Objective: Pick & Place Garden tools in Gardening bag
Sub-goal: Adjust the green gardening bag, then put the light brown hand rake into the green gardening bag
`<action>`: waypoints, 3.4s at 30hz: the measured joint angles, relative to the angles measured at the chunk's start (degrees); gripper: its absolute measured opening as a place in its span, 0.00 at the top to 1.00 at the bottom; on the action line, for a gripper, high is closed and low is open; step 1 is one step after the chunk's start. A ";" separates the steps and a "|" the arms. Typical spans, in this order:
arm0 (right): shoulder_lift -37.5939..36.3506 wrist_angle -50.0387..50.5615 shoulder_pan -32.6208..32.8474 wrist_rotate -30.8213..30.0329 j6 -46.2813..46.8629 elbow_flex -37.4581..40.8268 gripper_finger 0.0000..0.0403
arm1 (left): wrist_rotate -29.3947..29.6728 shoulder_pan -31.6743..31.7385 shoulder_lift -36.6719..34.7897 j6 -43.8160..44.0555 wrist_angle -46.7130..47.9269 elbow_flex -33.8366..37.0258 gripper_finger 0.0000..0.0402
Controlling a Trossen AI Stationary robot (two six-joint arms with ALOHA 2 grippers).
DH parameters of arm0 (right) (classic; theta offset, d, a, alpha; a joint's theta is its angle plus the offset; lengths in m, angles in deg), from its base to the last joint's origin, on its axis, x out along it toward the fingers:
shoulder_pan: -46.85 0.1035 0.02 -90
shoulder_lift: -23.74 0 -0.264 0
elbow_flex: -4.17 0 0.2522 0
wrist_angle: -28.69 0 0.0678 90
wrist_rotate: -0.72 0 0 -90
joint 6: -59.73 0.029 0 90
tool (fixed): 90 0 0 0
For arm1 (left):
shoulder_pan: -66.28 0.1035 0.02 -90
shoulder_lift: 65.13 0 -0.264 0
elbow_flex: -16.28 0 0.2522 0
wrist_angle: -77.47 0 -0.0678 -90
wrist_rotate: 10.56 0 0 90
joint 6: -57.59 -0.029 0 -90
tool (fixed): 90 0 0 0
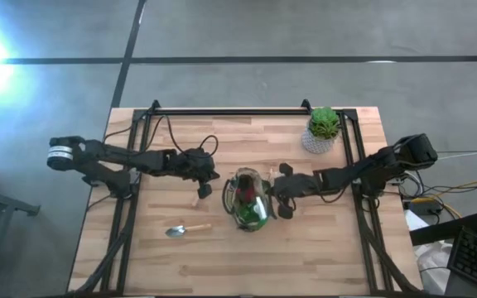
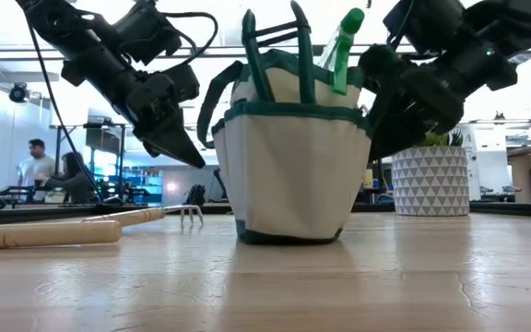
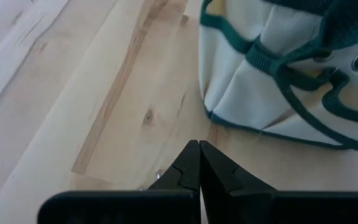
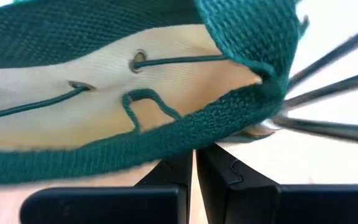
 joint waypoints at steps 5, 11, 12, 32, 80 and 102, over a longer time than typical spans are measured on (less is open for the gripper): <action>0.00 -0.03 -3.04 0.44 -2.64 0.00 0.96 | -0.01 0.00 0.00 0.00 0.02 -0.02 0.99; 0.00 -1.36 -7.20 4.93 -4.75 0.00 0.96 | 0.00 0.00 0.00 0.00 1.23 -0.09 0.99; 0.00 -1.36 -7.87 5.33 -5.00 0.00 0.96 | 0.00 0.00 0.00 0.00 1.34 -0.09 0.99; -21.45 28.01 -10.23 6.45 1.43 0.12 0.96 | 0.20 -0.09 -0.39 1.38 8.39 -0.11 0.99; -25.44 29.34 -10.43 2.83 2.60 1.29 0.96 | -3.46 0.02 4.15 21.11 23.21 -4.66 0.58; -25.44 28.60 -10.43 2.86 1.96 1.29 0.96 | -0.35 0.02 11.91 20.92 17.26 -4.67 0.81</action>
